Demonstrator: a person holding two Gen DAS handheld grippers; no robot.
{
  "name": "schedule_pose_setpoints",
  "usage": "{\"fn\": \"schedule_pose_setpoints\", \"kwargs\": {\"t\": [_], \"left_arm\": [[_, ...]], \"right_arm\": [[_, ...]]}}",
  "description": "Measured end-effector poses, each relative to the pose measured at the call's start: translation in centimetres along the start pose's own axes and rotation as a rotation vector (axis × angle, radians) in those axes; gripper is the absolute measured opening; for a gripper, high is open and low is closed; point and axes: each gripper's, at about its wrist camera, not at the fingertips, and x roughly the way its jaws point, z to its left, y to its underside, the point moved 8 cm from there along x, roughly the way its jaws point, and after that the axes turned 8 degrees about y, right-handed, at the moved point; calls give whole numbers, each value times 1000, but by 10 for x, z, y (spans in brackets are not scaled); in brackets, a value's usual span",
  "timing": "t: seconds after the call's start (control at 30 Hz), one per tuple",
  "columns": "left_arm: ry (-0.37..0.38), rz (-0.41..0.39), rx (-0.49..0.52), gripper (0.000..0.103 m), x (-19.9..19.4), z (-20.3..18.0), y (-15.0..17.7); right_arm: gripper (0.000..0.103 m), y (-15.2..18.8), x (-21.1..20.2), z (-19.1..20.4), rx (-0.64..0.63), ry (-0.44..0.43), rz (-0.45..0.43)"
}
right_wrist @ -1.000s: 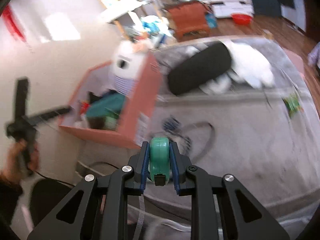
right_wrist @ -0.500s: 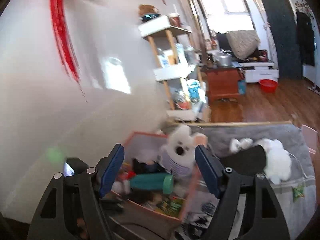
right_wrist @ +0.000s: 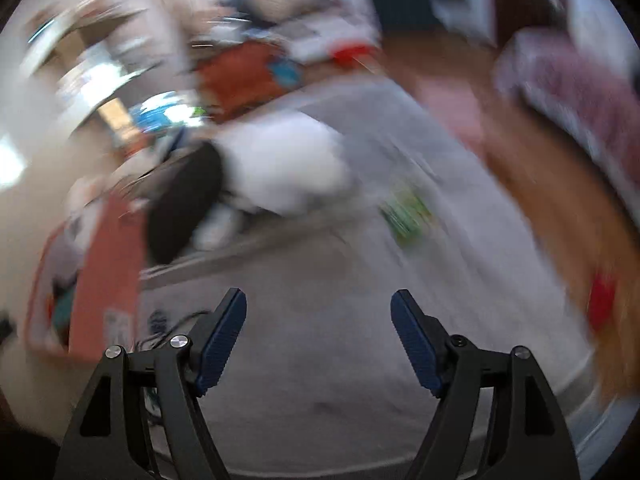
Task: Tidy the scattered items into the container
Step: 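Drop the snack packet and tape measure into the box with both tools, then grasp the small green pea packet with the right tool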
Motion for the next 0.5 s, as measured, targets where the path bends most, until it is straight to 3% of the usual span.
{"fn": "schedule_pose_setpoints", "kwargs": {"t": [0.07, 0.13, 0.2, 0.37, 0.47, 0.5], "left_arm": [[-17, 18, 32, 83, 3, -5, 0], [-30, 43, 68, 83, 9, -11, 0], [-51, 67, 100, 83, 13, -16, 1], [-99, 119, 180, 83, 24, -27, 6], [-146, 146, 283, 83, 31, -44, 8], [-148, 152, 330, 82, 32, -53, 8]], "right_arm": [[76, -7, 19, -26, 104, 2, 43], [90, -24, 31, -36, 77, 68, 6], [96, -36, 41, -44, 35, 150, -35], [98, -57, 89, -58, -66, 278, -17], [102, -64, 114, -52, -155, 283, -9], [95, -62, 124, -46, -212, 269, 24]]}}
